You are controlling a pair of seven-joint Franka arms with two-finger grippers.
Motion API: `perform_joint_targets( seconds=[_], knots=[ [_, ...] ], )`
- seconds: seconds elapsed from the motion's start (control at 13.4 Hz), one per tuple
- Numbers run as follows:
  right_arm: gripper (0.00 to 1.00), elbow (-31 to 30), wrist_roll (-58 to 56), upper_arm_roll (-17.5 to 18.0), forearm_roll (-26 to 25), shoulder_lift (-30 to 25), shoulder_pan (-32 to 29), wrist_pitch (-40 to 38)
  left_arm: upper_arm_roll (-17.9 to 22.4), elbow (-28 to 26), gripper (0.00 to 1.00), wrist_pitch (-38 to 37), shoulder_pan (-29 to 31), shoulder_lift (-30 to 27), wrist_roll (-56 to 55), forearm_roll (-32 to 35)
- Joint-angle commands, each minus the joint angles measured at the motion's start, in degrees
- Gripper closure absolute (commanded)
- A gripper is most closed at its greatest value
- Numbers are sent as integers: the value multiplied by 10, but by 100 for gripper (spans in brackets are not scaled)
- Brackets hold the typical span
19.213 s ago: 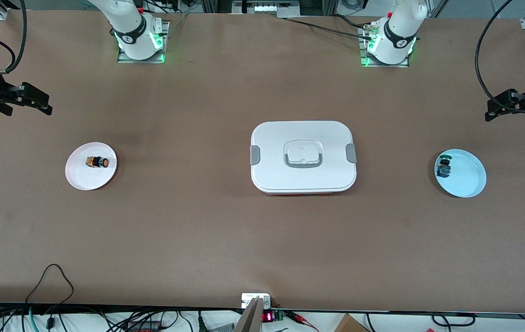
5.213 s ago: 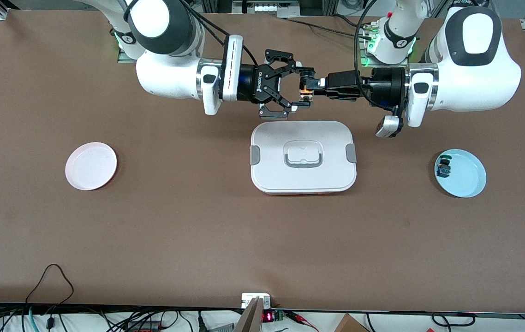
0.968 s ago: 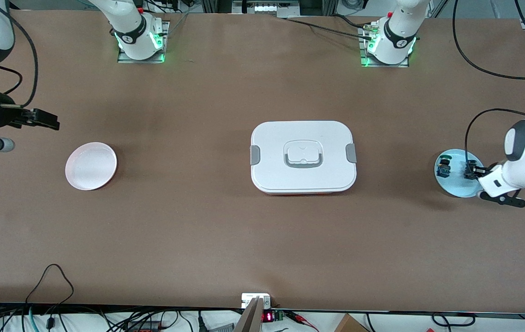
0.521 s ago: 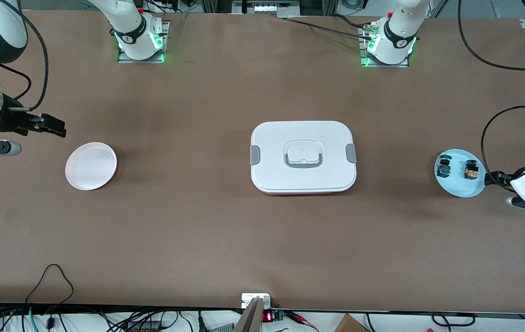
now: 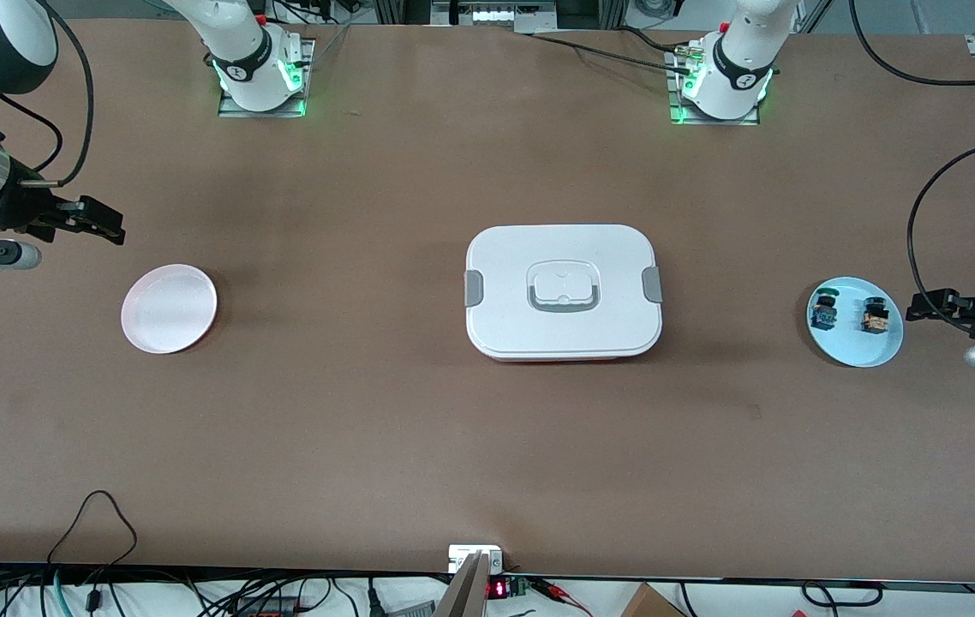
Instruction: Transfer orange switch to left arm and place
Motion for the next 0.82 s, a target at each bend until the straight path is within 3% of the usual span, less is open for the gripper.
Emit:
perform_joint_targets(
  seconds=[0.0, 0.07, 0.22, 0.52, 0.74],
  knots=[
    [0, 12, -4, -1, 0, -4, 1, -3, 14, 4, 0, -46, -38, -50, -6, -39],
    [0, 30, -8, -1, 0, 5, 2, -7, 48, 8, 0, -72, -78, -71, -28, -54],
    [0, 53, -9, -2, 0, 8, -1, -30, 154, 2, 0, -82, -169, -109, -55, -110],
    [0, 70, -10, -1, -2, 7, 3, -51, 316, -62, 0, -83, -296, -192, -95, -197],
    [0, 75, -15, -1, 1, 4, 3, -74, 380, -106, 0, -79, -353, -233, -127, -219]
  ],
)
